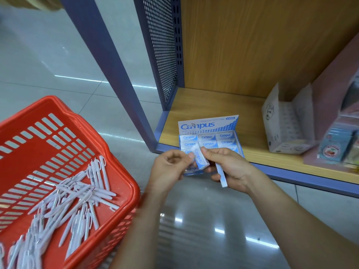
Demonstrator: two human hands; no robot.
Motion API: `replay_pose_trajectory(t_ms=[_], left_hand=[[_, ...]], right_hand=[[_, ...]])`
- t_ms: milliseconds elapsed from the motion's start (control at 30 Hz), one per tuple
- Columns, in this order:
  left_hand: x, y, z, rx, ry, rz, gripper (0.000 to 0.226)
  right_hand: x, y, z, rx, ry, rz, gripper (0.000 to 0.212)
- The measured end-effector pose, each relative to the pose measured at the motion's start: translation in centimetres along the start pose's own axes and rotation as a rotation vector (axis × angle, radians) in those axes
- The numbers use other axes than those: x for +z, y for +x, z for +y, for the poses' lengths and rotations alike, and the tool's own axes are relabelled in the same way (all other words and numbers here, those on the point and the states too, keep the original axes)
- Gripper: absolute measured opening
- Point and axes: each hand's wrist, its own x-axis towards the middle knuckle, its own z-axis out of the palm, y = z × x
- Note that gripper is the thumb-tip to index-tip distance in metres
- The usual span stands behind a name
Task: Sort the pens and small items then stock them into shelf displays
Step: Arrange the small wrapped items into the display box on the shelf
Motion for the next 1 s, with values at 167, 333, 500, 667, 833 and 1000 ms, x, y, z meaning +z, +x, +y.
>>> replay_pose_trajectory(t_ms=[167, 333, 500, 667, 833, 1000], left_hand=[[0.3, -0.3, 0.4, 0.171, -0.007, -0.187, 0.012], [1.1, 0.2, -1.2, 0.049, 0.03, 0.073, 0.005], [0.8, 1.4, -3.9, 0.002, 0.208, 0.199, 0.01], [0.1, 1.7, -4.7, 0.037, 0.32, 0.319, 0.013], [0.5, 1.5, -5.4, 0.064, 0.292, 0.221, 0.023], [0.6, 1.3, -5.8, 0.061, 0.289, 0.17, 0.037]], right_hand=[[0.2, -0.1, -0.4, 0.052, -0.096, 0.032, 0.031], [0.3, 0.2, 0.4, 0.052, -0.255, 0.131, 0.021], [0.8, 2.1, 2.2, -0.078, -0.451, 0.448, 0.007], [0.1, 2.8, 3.3, -0.087, -0.706, 0.692, 0.014], [1.2, 2.7, 3.7, -0.101, -0.814, 0.7, 0.013], [1.9, 2.7, 4.0, -0.116, -0.853, 0.716, 0.019]])
